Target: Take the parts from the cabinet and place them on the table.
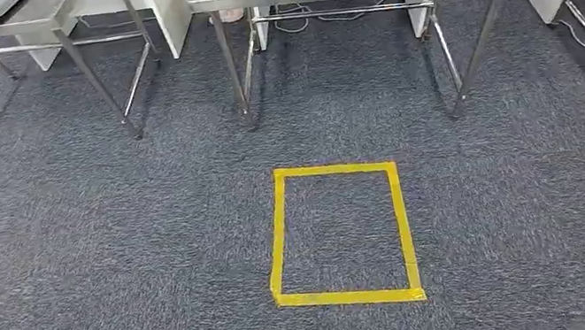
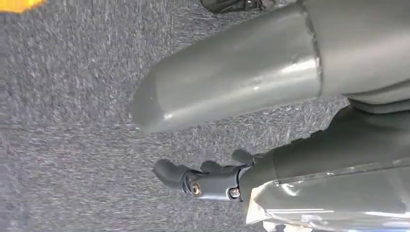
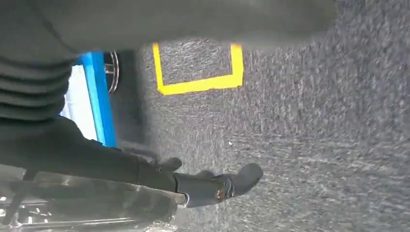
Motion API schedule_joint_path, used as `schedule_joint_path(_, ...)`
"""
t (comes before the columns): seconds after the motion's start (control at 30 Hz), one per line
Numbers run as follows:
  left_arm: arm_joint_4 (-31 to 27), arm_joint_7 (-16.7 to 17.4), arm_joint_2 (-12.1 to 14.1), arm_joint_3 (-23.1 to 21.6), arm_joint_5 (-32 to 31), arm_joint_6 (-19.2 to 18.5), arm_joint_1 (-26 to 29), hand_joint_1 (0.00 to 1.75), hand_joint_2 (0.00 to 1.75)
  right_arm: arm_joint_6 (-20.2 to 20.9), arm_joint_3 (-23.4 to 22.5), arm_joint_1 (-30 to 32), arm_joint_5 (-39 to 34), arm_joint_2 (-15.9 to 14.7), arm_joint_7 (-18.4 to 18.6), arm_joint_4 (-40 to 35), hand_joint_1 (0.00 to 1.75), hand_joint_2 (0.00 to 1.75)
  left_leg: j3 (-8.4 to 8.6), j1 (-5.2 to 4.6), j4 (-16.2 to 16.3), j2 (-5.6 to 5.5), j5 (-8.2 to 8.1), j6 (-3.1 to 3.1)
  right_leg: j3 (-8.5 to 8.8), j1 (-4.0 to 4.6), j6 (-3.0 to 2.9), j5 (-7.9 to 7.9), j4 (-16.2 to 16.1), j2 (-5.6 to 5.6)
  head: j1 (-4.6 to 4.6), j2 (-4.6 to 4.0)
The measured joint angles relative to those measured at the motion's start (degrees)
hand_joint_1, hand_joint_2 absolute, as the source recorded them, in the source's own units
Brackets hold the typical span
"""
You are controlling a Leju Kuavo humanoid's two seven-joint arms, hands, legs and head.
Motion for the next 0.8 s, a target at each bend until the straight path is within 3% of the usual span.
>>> schedule_joint_path(0.07,0.0,0.0,0.02,0.0,0.0,0.0,0.26,0.0,0.0,0.0,0.0,-0.06,0.0,-0.02,0.0,0.0,0.0,0.0,-4.33,0.0,9.01,-1.21,-4.68,-0.15,-0.41,0.29,-0.55,0.19,0.01,1.06,-0.13,0.0)
schedule_joint_path(0.1,0.0,0.0,0.04,0.0,0.0,0.0,0.37,0.0,0.0,0.06,0.0,-0.02,0.0,-0.02,-0.02,0.0,0.0,0.0,-6.41,0.0,12.94,-1.24,-5.93,-0.1,-0.62,0.53,-0.75,0.33,0.02,1.79,-0.11,0.0)
schedule_joint_path(0.13,0.0,0.0,0.04,0.0,0.0,-0.02,0.42,0.0,0.0,0.2,0.0,0.05,0.0,-0.02,-0.02,0.0,0.0,0.0,-7.18,-0.01,14.04,-1.26,-5.61,0.07,-0.75,0.68,-0.93,0.45,0.02,2.41,-0.09,0.0)
schedule_joint_path(0.17,0.0,0.0,0.04,0.0,0.0,0.0,0.44,0.0,0.0,0.31,0.0,0.08,0.0,-0.02,0.0,0.0,0.0,0.0,-6.61,-0.01,12.53,-1.44,-3.88,0.39,-0.77,0.83,-1.03,0.55,0.02,3.09,-0.09,0.0)
schedule_joint_path(0.23,0.0,0.0,0.04,0.0,0.0,-0.02,0.42,0.0,0.0,0.33,0.0,0.11,0.0,-0.02,-0.02,0.0,0.0,0.0,-2.65,-0.16,4.45,-2.43,1.11,1.36,-0.69,1.13,-0.96,0.75,0.02,4.54,-0.11,0.0)
schedule_joint_path(0.27,0.0,-0.02,0.09,0.0,0.0,-0.02,0.4,0.0,0.0,0.33,0.0,0.04,0.02,0.04,-0.02,0.02,0.0,0.0,0.17,-0.31,-1.14,-4.88,3.55,2.4,-0.69,1.14,-0.95,0.95,0.01,5.37,-0.09,0.0)
schedule_joint_path(0.3,0.02,-0.06,0.61,0.07,0.02,-0.02,0.36,0.0,0.0,0.37,0.0,0.0,0.02,0.63,-0.09,0.09,0.0,0.0,0.63,-0.24,-2.32,-7.74,2.79,3.07,-0.89,1.11,-0.58,1.15,0.06,5.66,0.24,0.0)
schedule_joint_path(0.4,0.04,-0.2,0.33,0.04,0.11,-0.04,0.29,0.0,0.0,0.44,0.0,0.1,0.09,0.43,-0.28,0.0,0.0,0.0,0.61,-1.23,-2.88,-5.63,3.34,3.19,-1.56,0.52,0.54,1.85,-0.25,7.48,-0.07,0.0)
schedule_joint_path(0.43,0.04,-0.2,0.28,0.05,0.07,-0.04,0.25,0.0,0.0,0.42,0.0,0.18,0.09,0.51,-0.28,-0.02,0.0,0.0,0.79,-1.08,-3.87,-4.9,4.0,3.44,-2.11,1.2,1.22,2.33,-0.92,8.31,-0.09,0.0)
schedule_joint_path(0.47,0.0,-0.22,0.22,0.07,0.04,-0.04,0.16,0.0,0.0,0.42,0.0,0.14,0.11,0.37,-0.28,0.0,0.0,0.0,1.33,-0.4,-5.32,-3.73,5.11,3.02,-2.5,1.48,0.89,1.95,0.8,5.58,0.11,0.0)
schedule_joint_path(0.5,0.0,-0.24,0.15,0.07,0.02,-0.07,0.29,0.0,0.0,0.42,0.0,0.07,0.09,0.39,-0.28,0.0,0.0,0.0,1.59,-0.63,-6.1,-3.25,5.41,3.41,-3.45,1.7,0.66,0.12,3.01,2.12,0.36,0.0)
schedule_joint_path(0.53,0.02,-0.26,0.11,0.04,0.0,-0.09,0.34,0.0,0.0,0.46,0.0,-0.03,0.09,0.42,-0.33,0.0,0.0,0.0,1.54,-0.65,-6.11,-2.14,5.59,3.39,-5.15,1.45,0.55,-2.1,6.56,1.08,0.68,0.0)
schedule_joint_path(0.6,0.04,-0.26,0.09,0.07,0.02,-0.26,0.62,0.0,0.0,0.55,0.0,-0.18,0.09,0.24,-0.35,-0.02,0.0,0.0,1.3,-0.86,-6.07,-0.26,5.6,3.36,-8.14,1.08,0.78,-5.78,13.89,0.6,0.77,0.0)
schedule_joint_path(0.63,0.04,-0.28,0.09,0.07,0.02,-0.41,0.73,0.0,0.0,0.63,0.0,-0.07,0.11,0.11,-0.35,-0.02,0.0,0.0,1.16,-0.86,-6.01,0.86,5.6,3.34,-8.88,0.84,1.45,-6.72,16.51,0.49,0.77,0.0)
schedule_joint_path(0.67,0.07,-0.31,0.07,0.07,0.02,-0.57,0.74,0.0,0.0,0.79,0.0,0.08,0.09,0.02,-0.35,-0.02,0.0,0.0,1.15,-0.85,-5.97,1.71,5.58,3.27,-7.9,0.65,2.05,-6.3,15.48,0.35,0.83,0.0)
schedule_joint_path(0.73,0.07,-0.46,-0.02,0.07,0.02,-1.07,0.67,0.0,0.0,0.85,0.0,0.22,0.09,-0.26,-0.33,-0.02,0.0,0.0,1.23,-0.74,-5.76,3.13,5.39,2.97,-2.04,0.22,3.62,-3.15,6.16,-0.76,0.83,0.0)
schedule_joint_path(0.77,0.07,-0.5,-0.04,0.07,0.0,-1.29,0.63,0.0,0.0,0.87,0.0,0.11,0.09,-0.33,-0.33,-0.02,0.0,0.0,1.23,-0.73,-5.38,3.75,5.15,2.61,1.61,0.05,4.13,-1.46,0.05,-2.79,0.79,0.0)
schedule_joint_path(0.8,0.04,-0.5,0.02,0.07,0.0,-1.29,0.6,0.0,0.0,0.92,0.0,-0.08,0.09,-0.33,-0.33,-0.02,0.0,0.0,1.19,-1.0,-5.14,4.32,4.86,2.17,2.12,0.39,3.25,-1.36,-0.99,-4.6,0.74,0.0)
